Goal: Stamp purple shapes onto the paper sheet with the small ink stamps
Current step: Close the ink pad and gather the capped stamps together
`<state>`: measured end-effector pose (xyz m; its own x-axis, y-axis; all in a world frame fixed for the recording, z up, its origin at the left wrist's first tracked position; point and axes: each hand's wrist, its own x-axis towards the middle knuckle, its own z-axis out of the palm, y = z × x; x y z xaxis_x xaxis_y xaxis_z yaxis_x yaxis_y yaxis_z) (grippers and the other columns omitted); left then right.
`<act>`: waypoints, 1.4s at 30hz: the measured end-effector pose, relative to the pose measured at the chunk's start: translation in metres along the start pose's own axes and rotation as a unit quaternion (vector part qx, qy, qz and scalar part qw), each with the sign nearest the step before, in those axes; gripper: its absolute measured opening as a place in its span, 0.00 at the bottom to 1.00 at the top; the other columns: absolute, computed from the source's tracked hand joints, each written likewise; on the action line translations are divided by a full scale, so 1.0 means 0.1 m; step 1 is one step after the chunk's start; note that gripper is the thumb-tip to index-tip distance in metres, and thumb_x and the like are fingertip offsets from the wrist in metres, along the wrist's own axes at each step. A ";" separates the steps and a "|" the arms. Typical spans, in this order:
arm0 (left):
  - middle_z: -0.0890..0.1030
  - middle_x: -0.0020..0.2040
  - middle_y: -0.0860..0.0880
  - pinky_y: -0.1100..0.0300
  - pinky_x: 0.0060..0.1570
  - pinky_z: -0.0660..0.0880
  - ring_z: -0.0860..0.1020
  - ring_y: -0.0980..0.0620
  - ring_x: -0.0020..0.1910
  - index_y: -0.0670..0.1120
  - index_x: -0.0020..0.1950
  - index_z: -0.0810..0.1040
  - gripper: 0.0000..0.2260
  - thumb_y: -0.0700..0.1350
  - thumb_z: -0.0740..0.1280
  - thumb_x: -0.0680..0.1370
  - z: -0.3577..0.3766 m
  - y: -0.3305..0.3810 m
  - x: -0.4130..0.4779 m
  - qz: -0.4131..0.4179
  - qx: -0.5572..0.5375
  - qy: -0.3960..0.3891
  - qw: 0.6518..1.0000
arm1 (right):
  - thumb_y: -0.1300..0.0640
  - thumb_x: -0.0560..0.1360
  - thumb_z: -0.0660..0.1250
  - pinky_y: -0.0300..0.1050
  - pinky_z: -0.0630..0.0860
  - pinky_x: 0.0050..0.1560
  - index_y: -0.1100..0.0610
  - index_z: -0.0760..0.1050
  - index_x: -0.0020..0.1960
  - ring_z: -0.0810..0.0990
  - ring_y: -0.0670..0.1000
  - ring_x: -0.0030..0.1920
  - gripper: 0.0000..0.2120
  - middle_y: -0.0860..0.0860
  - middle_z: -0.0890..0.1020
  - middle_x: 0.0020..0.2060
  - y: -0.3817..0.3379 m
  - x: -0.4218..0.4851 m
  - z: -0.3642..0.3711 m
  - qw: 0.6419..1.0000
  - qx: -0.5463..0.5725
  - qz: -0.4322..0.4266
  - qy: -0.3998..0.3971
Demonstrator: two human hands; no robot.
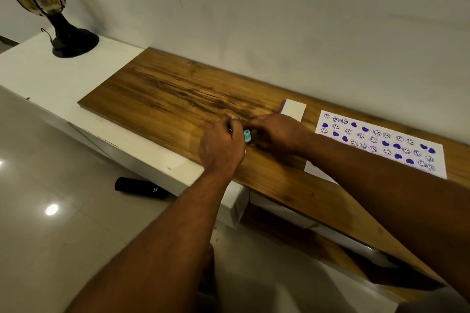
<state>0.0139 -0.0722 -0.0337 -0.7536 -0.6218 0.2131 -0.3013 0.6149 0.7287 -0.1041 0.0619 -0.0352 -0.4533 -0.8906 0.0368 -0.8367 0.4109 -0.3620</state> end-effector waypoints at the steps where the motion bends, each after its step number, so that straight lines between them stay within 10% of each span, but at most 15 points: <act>1: 0.79 0.34 0.50 0.60 0.32 0.68 0.77 0.55 0.33 0.47 0.42 0.81 0.18 0.52 0.58 0.86 0.00 -0.01 0.00 -0.002 -0.003 0.003 1.000 | 0.51 0.79 0.70 0.48 0.81 0.56 0.48 0.76 0.71 0.82 0.49 0.58 0.20 0.48 0.83 0.62 0.01 0.01 0.02 1.000 -0.003 -0.003 0.010; 10: 0.75 0.31 0.55 0.60 0.34 0.64 0.75 0.57 0.32 0.52 0.37 0.77 0.18 0.52 0.59 0.85 0.02 -0.11 0.04 -0.019 -0.020 0.024 0.999 | 0.47 0.76 0.73 0.35 0.72 0.42 0.44 0.80 0.65 0.83 0.46 0.54 0.17 0.44 0.86 0.56 0.16 0.29 0.07 0.994 -0.019 0.078 0.080; 17: 0.74 0.29 0.58 0.65 0.31 0.62 0.73 0.61 0.29 0.57 0.35 0.72 0.18 0.53 0.59 0.85 0.05 -0.12 0.07 -0.021 -0.022 0.045 0.999 | 0.45 0.71 0.76 0.46 0.81 0.51 0.46 0.84 0.59 0.83 0.50 0.53 0.17 0.46 0.86 0.52 0.51 0.52 -0.16 0.952 0.004 0.276 0.135; 28: 0.74 0.29 0.55 0.63 0.30 0.62 0.73 0.59 0.29 0.53 0.36 0.74 0.18 0.52 0.59 0.85 0.07 -0.09 0.07 -0.027 -0.028 0.033 0.999 | 0.51 0.74 0.75 0.41 0.73 0.51 0.51 0.82 0.64 0.83 0.52 0.57 0.18 0.50 0.85 0.57 0.90 0.39 -0.17 0.920 0.070 0.344 0.177; 37: 0.74 0.30 0.57 0.65 0.31 0.62 0.72 0.60 0.30 0.54 0.36 0.74 0.18 0.52 0.60 0.85 0.05 -0.06 0.05 -0.039 -0.027 0.041 0.998 | 0.23 0.63 0.71 0.59 0.73 0.65 0.50 0.67 0.75 0.78 0.57 0.65 0.50 0.51 0.79 0.67 0.80 -0.07 -0.21 0.948 0.000 0.301 0.100; 42: 0.74 0.31 0.56 0.63 0.32 0.64 0.73 0.60 0.31 0.55 0.36 0.73 0.18 0.53 0.59 0.86 0.06 -0.06 0.03 -0.040 -0.033 0.037 0.998 | 0.22 0.60 0.72 0.62 0.69 0.68 0.47 0.62 0.77 0.76 0.56 0.68 0.54 0.49 0.77 0.69 0.89 -0.20 -0.16 0.951 -0.001 0.295 0.092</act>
<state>0.0095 -0.0751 -0.0414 -0.6823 -0.7036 0.1986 -0.3184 0.5304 0.7857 -0.1745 0.1194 -0.0535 -0.8902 -0.4554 -0.0105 -0.4202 0.8297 -0.3674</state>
